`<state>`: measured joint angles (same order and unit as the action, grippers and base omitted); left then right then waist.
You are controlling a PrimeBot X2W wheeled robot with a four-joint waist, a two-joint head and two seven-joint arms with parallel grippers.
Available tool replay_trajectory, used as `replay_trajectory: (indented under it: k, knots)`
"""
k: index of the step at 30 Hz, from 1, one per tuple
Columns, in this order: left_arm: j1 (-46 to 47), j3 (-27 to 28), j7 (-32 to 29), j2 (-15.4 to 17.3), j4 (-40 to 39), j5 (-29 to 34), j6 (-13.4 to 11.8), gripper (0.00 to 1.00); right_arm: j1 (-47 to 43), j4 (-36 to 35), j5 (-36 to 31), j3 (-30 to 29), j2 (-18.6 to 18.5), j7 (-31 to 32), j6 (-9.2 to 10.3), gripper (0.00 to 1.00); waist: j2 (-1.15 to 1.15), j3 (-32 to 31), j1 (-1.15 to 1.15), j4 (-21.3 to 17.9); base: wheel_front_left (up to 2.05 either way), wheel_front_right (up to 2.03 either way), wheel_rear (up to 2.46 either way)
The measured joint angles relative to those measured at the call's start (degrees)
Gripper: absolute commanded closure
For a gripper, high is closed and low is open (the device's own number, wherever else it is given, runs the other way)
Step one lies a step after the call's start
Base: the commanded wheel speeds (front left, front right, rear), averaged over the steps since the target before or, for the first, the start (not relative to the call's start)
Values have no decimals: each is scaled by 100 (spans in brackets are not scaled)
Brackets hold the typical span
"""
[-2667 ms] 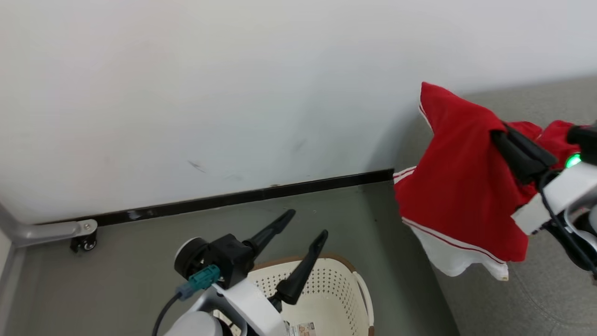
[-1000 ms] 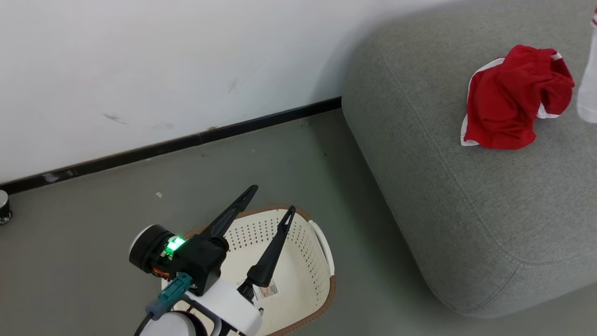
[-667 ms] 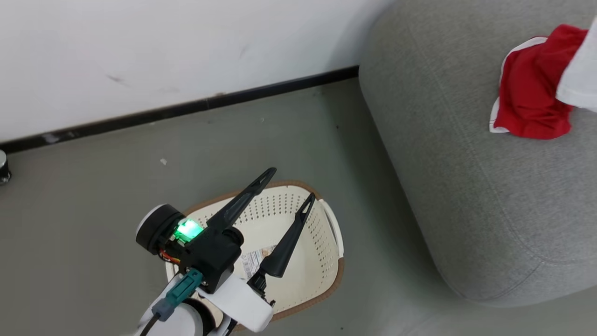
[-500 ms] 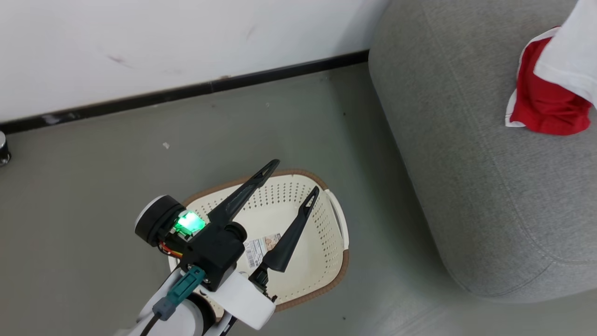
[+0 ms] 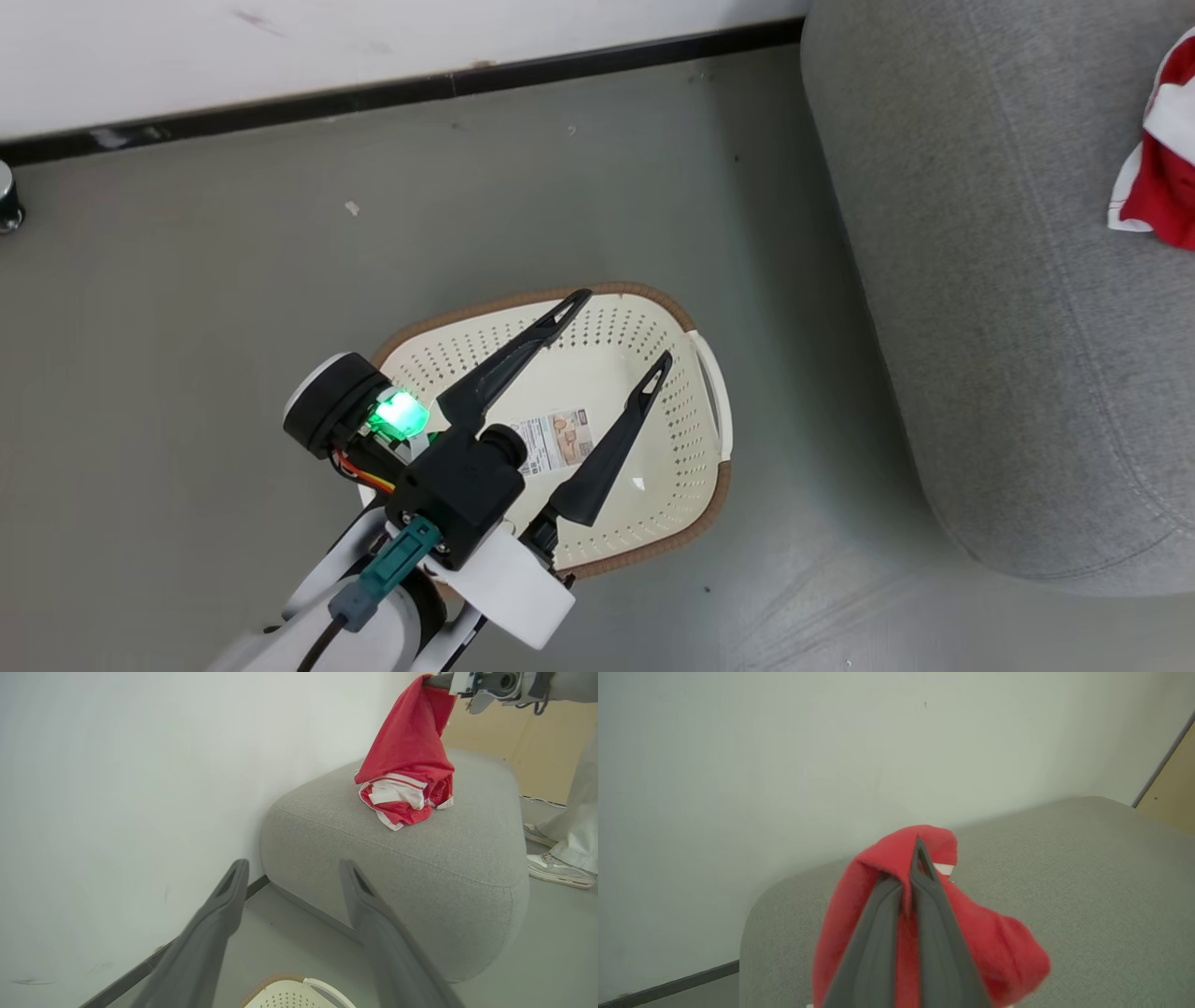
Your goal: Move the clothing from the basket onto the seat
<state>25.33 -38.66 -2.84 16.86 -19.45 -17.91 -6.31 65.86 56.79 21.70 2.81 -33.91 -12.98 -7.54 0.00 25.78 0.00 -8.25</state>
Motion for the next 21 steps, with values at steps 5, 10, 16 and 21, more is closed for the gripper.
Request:
replay_trajectory:
  k: [5,10,16,21]
  knots:
    - [107,-23,-20,-37,-13,38,42,0,-126,165,-321,266,227,-12,0,100,0,203,0,93,0,0,0]
    - [271,-26,-21,-66,-15,59,46,0,-265,461,-365,209,380,-15,-1,100,0,386,0,160,0,0,0]
    - [392,23,-12,-97,-16,85,48,0,-270,513,-366,172,477,-66,-1,100,0,571,0,190,0,0,0]
    - [447,131,100,-98,83,89,47,0,-365,486,-363,186,736,-121,-1,53,0,634,0,98,0,0,0]
